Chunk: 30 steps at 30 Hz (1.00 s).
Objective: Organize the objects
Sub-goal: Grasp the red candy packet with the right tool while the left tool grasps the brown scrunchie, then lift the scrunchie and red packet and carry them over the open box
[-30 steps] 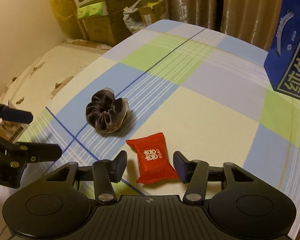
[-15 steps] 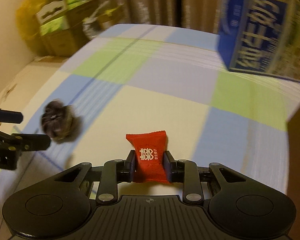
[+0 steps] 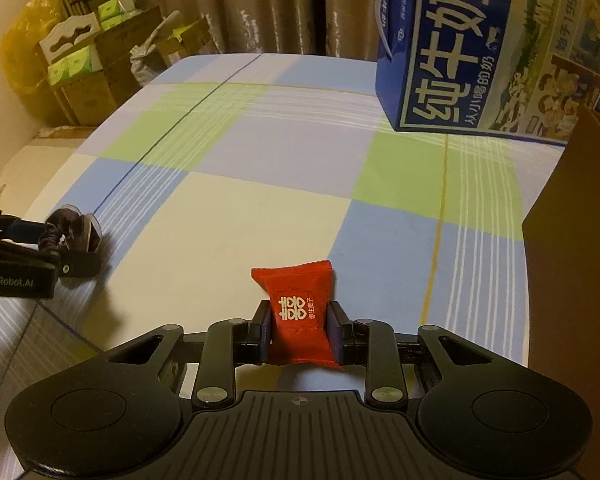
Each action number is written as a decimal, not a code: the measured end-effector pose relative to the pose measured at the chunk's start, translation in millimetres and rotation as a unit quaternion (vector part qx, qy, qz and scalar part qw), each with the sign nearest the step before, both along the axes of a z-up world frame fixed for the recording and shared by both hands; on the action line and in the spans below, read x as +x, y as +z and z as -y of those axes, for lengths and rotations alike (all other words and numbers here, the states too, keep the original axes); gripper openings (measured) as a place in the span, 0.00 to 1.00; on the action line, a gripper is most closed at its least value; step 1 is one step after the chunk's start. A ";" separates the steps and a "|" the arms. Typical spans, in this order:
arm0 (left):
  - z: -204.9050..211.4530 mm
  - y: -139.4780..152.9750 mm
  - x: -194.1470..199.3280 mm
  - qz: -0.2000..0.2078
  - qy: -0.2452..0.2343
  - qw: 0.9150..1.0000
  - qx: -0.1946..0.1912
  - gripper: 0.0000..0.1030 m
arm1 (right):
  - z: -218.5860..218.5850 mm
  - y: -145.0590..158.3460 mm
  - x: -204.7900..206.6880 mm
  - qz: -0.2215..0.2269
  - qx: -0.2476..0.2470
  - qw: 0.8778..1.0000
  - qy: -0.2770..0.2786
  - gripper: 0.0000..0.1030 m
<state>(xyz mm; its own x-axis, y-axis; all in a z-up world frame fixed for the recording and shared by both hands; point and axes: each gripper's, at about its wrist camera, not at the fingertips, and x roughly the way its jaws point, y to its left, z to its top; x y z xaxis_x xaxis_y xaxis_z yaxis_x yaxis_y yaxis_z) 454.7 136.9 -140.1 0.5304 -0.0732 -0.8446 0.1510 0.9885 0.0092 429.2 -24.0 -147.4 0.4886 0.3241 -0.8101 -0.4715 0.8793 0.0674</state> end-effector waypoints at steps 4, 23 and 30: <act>2.5 1.8 -3.3 0.010 -0.005 1.000 0.003 0.40 | -1.5 -2.3 0.1 0.001 -0.004 1.000 0.004 0.25; 4.6 17.6 -73.5 -0.011 0.007 1.000 -0.024 0.31 | -1.9 8.6 -46.2 -0.008 -0.013 0.999 0.032 0.24; 17.4 35.5 -106.7 -0.003 -0.007 0.999 -0.035 0.31 | 10.0 31.9 -86.0 -0.003 0.006 0.999 0.033 0.24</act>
